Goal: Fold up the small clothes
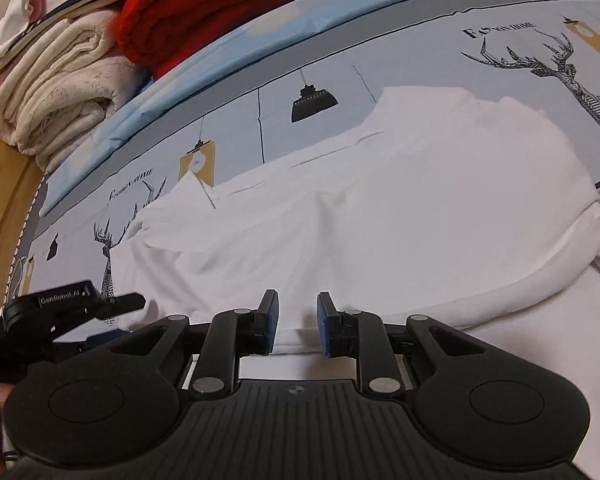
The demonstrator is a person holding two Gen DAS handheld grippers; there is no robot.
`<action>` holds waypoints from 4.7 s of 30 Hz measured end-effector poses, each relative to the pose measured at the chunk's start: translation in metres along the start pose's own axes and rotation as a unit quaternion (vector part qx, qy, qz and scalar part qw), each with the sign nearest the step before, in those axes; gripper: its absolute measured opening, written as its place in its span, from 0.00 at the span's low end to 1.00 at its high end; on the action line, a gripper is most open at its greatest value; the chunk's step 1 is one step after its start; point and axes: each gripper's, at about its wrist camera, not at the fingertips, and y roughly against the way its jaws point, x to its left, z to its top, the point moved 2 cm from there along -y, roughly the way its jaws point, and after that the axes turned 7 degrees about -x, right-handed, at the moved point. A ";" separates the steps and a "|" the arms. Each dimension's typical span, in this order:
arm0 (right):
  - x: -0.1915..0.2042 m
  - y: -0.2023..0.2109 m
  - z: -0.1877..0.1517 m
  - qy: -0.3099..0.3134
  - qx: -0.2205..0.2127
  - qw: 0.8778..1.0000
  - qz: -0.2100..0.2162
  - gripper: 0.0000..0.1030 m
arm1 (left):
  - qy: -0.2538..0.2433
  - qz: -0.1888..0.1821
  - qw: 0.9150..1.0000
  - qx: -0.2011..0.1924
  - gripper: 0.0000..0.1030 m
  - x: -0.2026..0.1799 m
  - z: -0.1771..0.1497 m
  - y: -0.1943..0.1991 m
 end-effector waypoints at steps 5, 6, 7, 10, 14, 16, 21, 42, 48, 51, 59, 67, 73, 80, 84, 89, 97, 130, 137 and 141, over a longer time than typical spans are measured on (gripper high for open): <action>0.000 0.001 0.001 0.003 -0.003 1.000 -0.008 0.22 | -0.029 0.016 0.999 -0.031 0.04 -0.007 0.004 0.009; 0.000 0.001 0.001 0.002 -0.003 1.000 -0.011 0.22 | -0.029 0.011 0.999 -0.037 0.03 -0.009 0.004 0.015; 0.000 0.001 0.001 0.002 -0.003 1.000 -0.013 0.22 | -0.032 0.005 0.998 -0.044 0.03 -0.011 0.005 0.021; 0.002 0.002 -0.001 0.002 -0.005 1.000 -0.020 0.22 | -0.052 -0.012 0.996 -0.071 0.03 -0.020 0.006 0.043; 0.004 0.004 -0.005 0.007 -0.007 0.999 -0.033 0.22 | -0.051 -0.015 0.994 -0.095 0.02 -0.019 0.004 0.070; 0.002 0.005 -0.006 0.007 -0.010 0.999 -0.045 0.22 | -0.054 0.005 0.993 -0.101 0.02 -0.015 0.000 0.081; -0.021 0.002 -0.005 -0.030 -0.008 0.995 -0.090 0.22 | -0.026 0.069 0.995 -0.072 0.03 0.006 -0.016 0.078; -0.073 0.019 0.020 -0.109 -0.071 0.981 -0.148 0.22 | -0.047 0.050 0.993 -0.099 0.23 -0.004 0.001 0.068; -0.116 0.012 0.020 -0.171 -0.037 0.967 -0.185 0.19 | -0.044 0.047 0.993 -0.097 0.23 -0.006 0.003 0.064; -0.127 0.016 0.020 -0.191 -0.035 0.964 -0.183 0.13 | -0.035 0.044 0.994 -0.094 0.23 -0.002 0.006 0.064; -0.136 0.051 0.040 -0.231 -0.110 0.945 -0.204 0.22 | 0.012 0.047 0.995 -0.086 0.23 0.030 0.023 0.064; -0.157 0.054 0.031 -0.297 -0.100 0.929 -0.196 0.31 | 0.079 0.018 0.996 -0.032 0.23 0.050 0.022 0.048; -0.156 0.041 0.025 -0.297 -0.070 0.932 -0.194 0.31 | 0.091 0.018 0.996 -0.001 0.23 0.054 0.014 0.035; -0.164 0.061 0.026 -0.315 -0.120 0.920 -0.199 0.02 | 0.066 0.009 0.998 0.008 0.23 0.046 0.007 0.029; -0.179 0.069 0.019 -0.327 -0.120 0.892 -0.287 0.00 | 0.017 0.006 1.000 -0.021 0.22 0.029 0.008 0.040; -0.161 0.072 0.028 -0.288 -0.156 0.916 -0.231 0.03 | -0.020 -0.012 0.999 -0.039 0.22 0.012 0.008 0.046; -0.170 0.028 0.018 -0.310 -0.072 0.932 -0.177 0.01 | -0.031 0.009 0.999 0.029 0.28 0.005 -0.017 0.011; -0.145 -0.019 0.077 -0.070 -0.114 0.980 -0.145 0.11 | -0.138 -0.013 0.990 -0.039 0.13 -0.005 0.027 -0.009; -0.143 -0.022 0.089 -0.085 -0.121 0.975 -0.165 0.22 | -0.160 0.024 0.986 -0.050 0.29 -0.012 0.038 -0.006; -0.133 -0.003 0.096 -0.072 -0.155 0.969 -0.181 0.22 | -0.175 0.023 0.980 -0.086 0.29 -0.017 0.041 0.017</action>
